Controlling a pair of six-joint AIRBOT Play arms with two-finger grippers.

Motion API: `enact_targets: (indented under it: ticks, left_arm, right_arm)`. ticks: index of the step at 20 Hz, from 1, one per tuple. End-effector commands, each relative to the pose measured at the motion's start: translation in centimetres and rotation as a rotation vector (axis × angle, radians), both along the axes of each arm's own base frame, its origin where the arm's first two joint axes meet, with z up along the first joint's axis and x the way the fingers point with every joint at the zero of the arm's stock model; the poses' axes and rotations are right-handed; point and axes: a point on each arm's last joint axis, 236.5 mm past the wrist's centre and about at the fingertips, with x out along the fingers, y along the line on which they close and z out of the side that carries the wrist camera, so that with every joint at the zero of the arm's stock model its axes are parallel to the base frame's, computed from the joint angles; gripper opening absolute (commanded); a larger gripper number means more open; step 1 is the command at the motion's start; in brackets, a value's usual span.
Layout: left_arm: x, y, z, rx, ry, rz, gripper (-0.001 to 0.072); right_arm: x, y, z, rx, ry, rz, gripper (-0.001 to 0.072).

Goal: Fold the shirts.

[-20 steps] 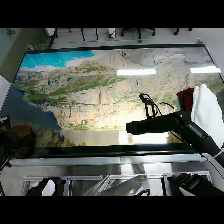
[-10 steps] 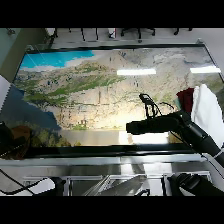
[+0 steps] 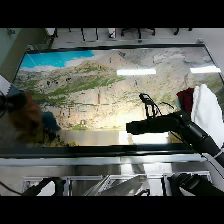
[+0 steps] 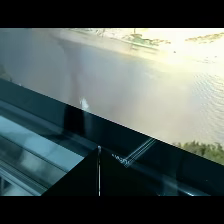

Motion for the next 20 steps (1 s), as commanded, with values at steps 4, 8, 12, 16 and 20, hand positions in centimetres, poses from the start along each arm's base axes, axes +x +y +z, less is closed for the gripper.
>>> enact_targets:
  ticks: [4,8,12,16,20]
  left_arm:
    - [-2.3,-23.8,15.1,-0.189,-0.370,-0.543,0.0012]
    - [-2.9,-30.7,9.3,-0.235,-0.203,-0.656,0.0012]
    - [-3.0,-35.0,-2.5,-0.205,0.050,-0.706,0.0013]
    - [-3.3,-33.4,-9.9,-0.159,0.280,-0.665,0.0584]
    - [-2.5,-25.8,-7.6,-0.089,0.397,-0.575,0.0696]
  right_arm:
    - [0.1,0.0,0.0,0.001,-0.003,-0.002,0.0021]
    - [-0.5,-0.1,-0.2,-0.009,0.019,0.012,0.0021]
    - [-0.3,-0.8,-0.6,-0.047,0.001,0.025,0.0022]
    - [0.9,-2.4,-0.7,-0.067,-0.009,-0.016,0.0395]
    - [1.7,-5.3,-1.0,-0.085,0.042,-0.088,0.0576]
